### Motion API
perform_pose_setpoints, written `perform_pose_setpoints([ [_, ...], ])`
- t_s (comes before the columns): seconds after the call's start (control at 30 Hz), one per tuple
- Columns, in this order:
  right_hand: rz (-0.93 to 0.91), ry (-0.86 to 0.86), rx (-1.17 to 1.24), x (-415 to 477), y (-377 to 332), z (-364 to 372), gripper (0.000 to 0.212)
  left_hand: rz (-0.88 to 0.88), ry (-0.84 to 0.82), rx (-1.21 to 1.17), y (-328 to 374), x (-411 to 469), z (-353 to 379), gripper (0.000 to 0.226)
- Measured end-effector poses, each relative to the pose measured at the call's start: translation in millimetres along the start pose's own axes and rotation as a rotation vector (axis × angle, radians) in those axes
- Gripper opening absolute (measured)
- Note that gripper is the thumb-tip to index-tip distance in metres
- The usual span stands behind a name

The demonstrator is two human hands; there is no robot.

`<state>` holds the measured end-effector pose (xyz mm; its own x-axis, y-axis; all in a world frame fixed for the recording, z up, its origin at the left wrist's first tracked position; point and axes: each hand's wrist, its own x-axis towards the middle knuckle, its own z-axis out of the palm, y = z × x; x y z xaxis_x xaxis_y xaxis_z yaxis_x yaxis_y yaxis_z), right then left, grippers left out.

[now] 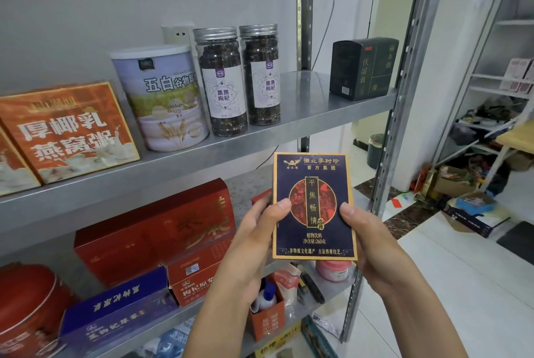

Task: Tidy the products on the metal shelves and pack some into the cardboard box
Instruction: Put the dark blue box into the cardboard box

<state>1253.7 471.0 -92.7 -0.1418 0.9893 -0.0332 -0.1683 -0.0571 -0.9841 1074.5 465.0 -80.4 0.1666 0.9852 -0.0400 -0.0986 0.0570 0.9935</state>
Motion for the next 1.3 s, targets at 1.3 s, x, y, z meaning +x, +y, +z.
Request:
perform_pose_setpoints([
  [1.3,-0.341,-0.119,0.121,-13,2,1,0.080,0.164,-0.191,0.053,3,-1,-2,0.089],
])
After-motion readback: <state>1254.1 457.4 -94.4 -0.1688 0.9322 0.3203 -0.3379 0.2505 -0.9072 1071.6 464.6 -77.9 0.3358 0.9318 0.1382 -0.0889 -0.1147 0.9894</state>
